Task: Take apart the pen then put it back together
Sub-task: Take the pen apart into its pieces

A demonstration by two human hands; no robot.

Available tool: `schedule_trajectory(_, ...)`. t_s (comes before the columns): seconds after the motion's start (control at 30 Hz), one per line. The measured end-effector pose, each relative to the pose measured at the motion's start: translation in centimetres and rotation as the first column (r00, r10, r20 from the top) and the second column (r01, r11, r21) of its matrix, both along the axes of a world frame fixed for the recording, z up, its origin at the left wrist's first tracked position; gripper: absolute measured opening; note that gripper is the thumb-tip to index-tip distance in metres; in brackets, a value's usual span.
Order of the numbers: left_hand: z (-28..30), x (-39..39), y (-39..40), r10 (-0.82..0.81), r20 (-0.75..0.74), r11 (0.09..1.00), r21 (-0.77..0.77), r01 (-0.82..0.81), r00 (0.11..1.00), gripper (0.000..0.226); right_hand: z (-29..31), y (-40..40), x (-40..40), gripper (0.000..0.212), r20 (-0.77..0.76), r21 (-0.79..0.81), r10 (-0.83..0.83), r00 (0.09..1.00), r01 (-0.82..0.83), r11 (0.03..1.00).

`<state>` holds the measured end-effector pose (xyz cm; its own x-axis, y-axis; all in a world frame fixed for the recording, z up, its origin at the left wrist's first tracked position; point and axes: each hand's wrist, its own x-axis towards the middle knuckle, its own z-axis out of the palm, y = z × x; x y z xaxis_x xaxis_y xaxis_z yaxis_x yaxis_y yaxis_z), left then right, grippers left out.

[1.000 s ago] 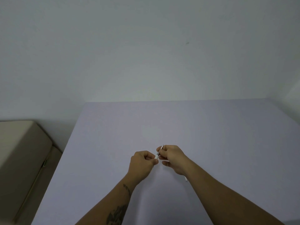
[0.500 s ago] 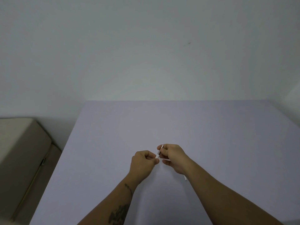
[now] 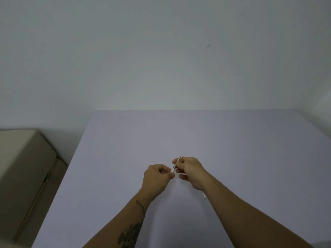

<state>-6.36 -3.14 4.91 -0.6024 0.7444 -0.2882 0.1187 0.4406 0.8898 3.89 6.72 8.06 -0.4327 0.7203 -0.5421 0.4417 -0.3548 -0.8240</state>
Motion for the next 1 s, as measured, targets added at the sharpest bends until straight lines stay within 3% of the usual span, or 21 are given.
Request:
schedule_trajectory(0.4, 0.29, -0.08, 0.25, -0.001, 0.012, 1.000, 0.011, 0.001, 1.000, 0.003, -0.09, 0.24, 0.23, 0.013, -0.041, 0.004, 0.010, 0.999, -0.010, 1.000)
schedule_trajectory(0.53, 0.17, -0.01, 0.00, -0.008, -0.001, 1.000, 0.004, 0.008, 1.000, 0.002, 0.18, 0.29, 0.29, 0.020, -0.031, -0.005, 0.026, 0.999, -0.026, 1.000)
schedule_trajectory(0.73, 0.31, -0.42, -0.08, -0.008, 0.004, 1.000, 0.008, 0.008, 1.000, 0.003, -0.12, 0.04, 0.17, 0.011, -0.057, -0.058, 0.029, 0.998, -0.033, 0.998)
schedule_trajectory(1.0, 0.44, -0.71, -0.19, -0.018, 0.003, 1.000, 0.016, 0.018, 1.000, 0.006, 0.36, 0.18, -0.23, 0.019, -0.057, -0.046, 0.032, 0.998, -0.034, 0.998)
